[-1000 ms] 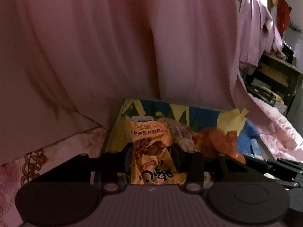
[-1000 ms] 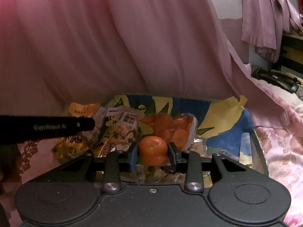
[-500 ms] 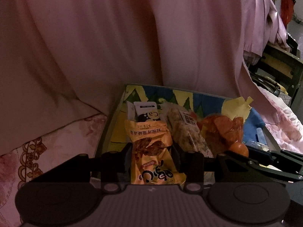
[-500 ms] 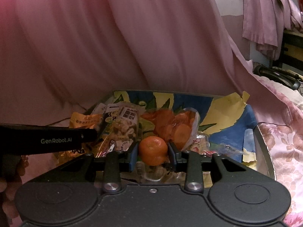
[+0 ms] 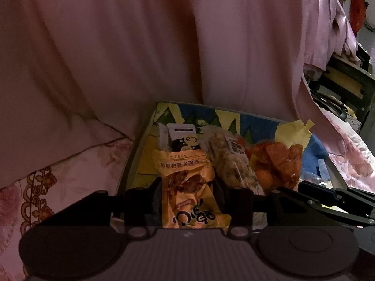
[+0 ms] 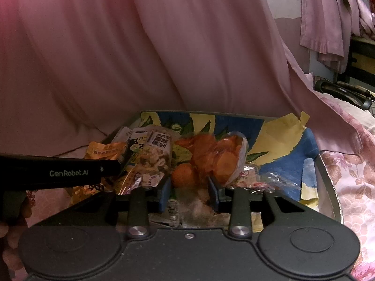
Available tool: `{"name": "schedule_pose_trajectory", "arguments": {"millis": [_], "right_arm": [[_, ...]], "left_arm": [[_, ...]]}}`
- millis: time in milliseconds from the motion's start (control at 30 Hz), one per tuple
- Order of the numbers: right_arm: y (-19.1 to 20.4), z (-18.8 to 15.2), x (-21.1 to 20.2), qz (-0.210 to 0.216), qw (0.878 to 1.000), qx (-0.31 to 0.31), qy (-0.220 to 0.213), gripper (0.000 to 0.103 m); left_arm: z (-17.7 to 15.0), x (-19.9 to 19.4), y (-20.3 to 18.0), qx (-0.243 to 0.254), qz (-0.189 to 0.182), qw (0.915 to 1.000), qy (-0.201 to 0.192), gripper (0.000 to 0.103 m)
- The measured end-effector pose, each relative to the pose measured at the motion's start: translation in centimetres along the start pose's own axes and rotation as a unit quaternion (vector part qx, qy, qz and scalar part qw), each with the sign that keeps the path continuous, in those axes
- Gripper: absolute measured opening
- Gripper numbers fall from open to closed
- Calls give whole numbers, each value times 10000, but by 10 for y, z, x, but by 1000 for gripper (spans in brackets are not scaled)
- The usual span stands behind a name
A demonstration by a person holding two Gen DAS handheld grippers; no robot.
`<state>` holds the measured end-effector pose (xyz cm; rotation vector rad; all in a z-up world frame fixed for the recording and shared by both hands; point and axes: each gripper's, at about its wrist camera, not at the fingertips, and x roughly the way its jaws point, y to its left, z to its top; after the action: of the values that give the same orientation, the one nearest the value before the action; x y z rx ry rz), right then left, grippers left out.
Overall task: Organize snacks
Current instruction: 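Lower the snack bag and mandarin into the tray and open both tools, then raise both open tools away from the tray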
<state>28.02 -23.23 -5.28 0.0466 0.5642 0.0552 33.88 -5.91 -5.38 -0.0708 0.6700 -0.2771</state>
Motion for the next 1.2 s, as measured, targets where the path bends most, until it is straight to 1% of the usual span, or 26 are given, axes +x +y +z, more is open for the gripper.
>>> {"name": "schedule_pose_trajectory", "arguments": {"millis": [100, 233, 400, 433, 500, 567, 833, 900, 967, 1067, 1200], "right_arm": [[-1, 0, -1, -7, 10000, 15, -1, 37], [-1, 0, -3, -23, 10000, 38, -26, 40], [-3, 1, -7, -44, 9999, 82, -69, 44], [-3, 1, -8, -45, 9999, 91, -74, 45], [-3, 2, -10, -60, 9999, 102, -85, 45], [-4, 3, -12, -77, 9998, 133, -105, 50], [-12, 9, -31, -184, 9988, 340, -288, 62], [-14, 11, -40, -214, 9983, 407, -355, 66], [-17, 14, -48, -239, 9977, 447, -442, 72], [-19, 18, -64, -261, 9968, 465, -599, 77], [-20, 21, -85, -229, 9955, 464, -793, 85]], "left_arm": [[0, 1, 3, -99, -2, 9999, 35, 52], [0, 2, 8, -227, 3, 9997, 57, 55], [1, -2, 10, -311, -30, 9995, -42, 66], [1, -3, 10, -333, -43, 9994, -66, 67], [2, -5, 11, -375, -59, 9992, -106, 72], [3, -8, 12, -433, -56, 9989, -159, 77], [7, -29, 17, -601, -14, 9970, -490, 91], [9, -38, 18, -645, 17, 9961, -599, 96], [9, -46, 18, -654, 62, 9953, -704, 100], [10, -62, 17, -609, 113, 9944, -857, 103], [8, -82, 14, -540, 202, 9935, -986, 103]]}}
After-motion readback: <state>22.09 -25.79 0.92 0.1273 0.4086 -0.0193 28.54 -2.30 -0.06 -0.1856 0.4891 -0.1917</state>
